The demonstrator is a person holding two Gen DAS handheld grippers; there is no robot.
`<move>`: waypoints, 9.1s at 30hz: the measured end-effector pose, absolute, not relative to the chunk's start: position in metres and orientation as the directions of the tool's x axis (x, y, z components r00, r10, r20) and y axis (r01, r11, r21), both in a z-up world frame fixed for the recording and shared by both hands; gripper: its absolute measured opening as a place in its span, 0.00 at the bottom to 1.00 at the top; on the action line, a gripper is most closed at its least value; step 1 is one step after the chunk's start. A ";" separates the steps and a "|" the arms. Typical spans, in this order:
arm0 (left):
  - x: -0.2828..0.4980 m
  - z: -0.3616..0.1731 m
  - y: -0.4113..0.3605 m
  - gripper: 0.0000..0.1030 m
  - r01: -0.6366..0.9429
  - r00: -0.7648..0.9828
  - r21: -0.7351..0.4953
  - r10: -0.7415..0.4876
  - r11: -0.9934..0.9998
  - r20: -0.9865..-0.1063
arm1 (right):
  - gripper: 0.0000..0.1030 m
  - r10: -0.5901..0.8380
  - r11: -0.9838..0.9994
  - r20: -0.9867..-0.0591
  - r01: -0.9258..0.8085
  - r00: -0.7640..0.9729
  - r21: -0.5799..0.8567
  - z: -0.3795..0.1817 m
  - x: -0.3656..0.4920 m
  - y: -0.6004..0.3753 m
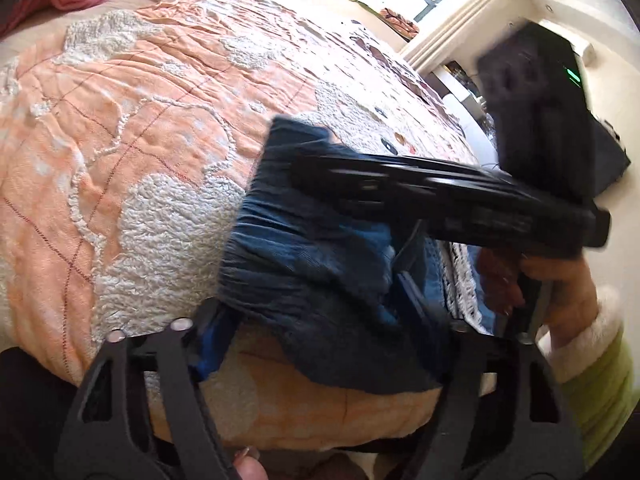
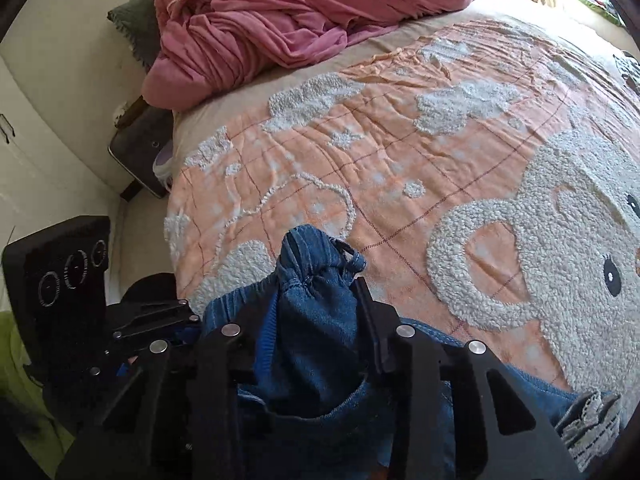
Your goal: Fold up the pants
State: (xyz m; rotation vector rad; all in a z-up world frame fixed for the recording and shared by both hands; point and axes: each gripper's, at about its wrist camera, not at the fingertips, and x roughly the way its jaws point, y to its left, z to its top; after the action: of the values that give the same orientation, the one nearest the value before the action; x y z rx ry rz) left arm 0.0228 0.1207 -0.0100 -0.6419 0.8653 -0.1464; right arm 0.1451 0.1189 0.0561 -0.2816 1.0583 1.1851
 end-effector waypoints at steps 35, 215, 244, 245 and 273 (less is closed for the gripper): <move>0.053 0.046 -0.101 0.68 0.292 0.660 -0.255 -0.387 0.922 -0.643 | 0.81 0.820 0.550 -0.528 -0.557 0.220 0.623 0.071 0.172 -0.173; 0.041 0.068 -0.052 0.90 0.274 0.628 -0.170 -0.310 0.946 -0.713 | 0.93 0.408 0.902 -0.536 -0.415 0.739 0.115 0.110 -0.027 -0.189; 0.064 0.019 -0.031 0.90 0.161 0.611 -0.164 -0.229 0.973 -0.758 | 0.94 0.305 0.950 -0.711 -0.259 0.633 0.177 0.059 0.062 -0.200; 0.065 0.017 -0.031 0.90 0.157 0.608 -0.169 -0.230 0.973 -0.760 | 0.93 0.306 0.950 -0.717 -0.253 0.626 0.185 0.057 0.066 -0.201; 0.088 -0.002 -0.053 0.38 0.154 0.544 -0.279 -0.317 0.948 -0.777 | 0.20 0.512 0.858 -0.698 -0.324 0.500 0.398 0.019 0.106 -0.174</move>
State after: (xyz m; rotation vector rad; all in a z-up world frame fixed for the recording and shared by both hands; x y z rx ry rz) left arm 0.0882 -0.0530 -0.0019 -0.1858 0.9568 -0.2809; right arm 0.1060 -0.1744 0.0191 0.2267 0.9168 0.5106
